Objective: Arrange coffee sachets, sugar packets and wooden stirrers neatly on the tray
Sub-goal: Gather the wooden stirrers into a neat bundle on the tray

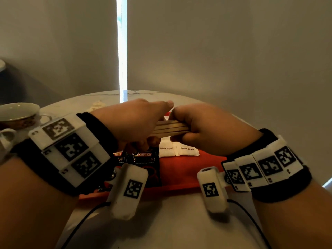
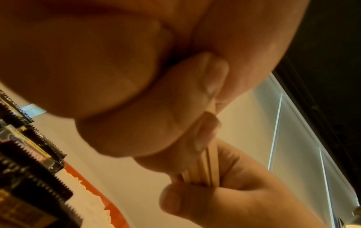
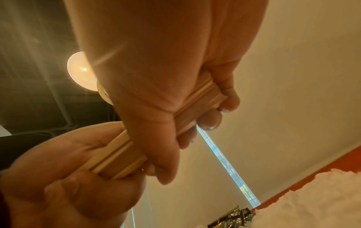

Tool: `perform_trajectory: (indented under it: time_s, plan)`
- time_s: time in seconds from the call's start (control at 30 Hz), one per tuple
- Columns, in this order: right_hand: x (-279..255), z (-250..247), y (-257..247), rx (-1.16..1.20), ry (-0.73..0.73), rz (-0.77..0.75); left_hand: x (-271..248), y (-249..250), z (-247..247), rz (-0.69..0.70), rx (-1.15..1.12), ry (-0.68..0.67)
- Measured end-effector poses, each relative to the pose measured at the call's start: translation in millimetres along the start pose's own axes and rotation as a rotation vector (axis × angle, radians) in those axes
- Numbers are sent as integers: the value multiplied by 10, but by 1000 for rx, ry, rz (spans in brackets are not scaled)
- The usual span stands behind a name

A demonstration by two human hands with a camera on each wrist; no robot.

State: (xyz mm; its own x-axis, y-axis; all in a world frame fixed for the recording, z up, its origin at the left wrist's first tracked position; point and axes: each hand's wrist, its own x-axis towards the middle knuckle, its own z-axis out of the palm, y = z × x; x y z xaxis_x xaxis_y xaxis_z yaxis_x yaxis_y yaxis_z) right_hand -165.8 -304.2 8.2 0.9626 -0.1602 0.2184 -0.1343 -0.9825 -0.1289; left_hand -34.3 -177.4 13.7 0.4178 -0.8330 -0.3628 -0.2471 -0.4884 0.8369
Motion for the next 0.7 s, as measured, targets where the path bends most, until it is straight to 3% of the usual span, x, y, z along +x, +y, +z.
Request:
perform_trajectory:
  time_s: [0.27,0.4,0.47,0.57,0.63,0.7]
  plan:
    - [17,2,-127,-194,-111,-15,-27,-50,26,54,148,86]
    - [7,-176,-100,-181,-190,34,-28,-36,4,96,-88,15]
    - [7,-283,7,-162,-205,127,-23,-25,-3,145,-263,55]
    - [86,-358,309,-168,-118,315,14,-37,-37,226,-444,226]
    - [184,-345,554,-135,-55,513,30,-48,-38,241,-501,314]
    - [287,-266,754,-48,-89,744,37,-57,-17,250,-560,333]
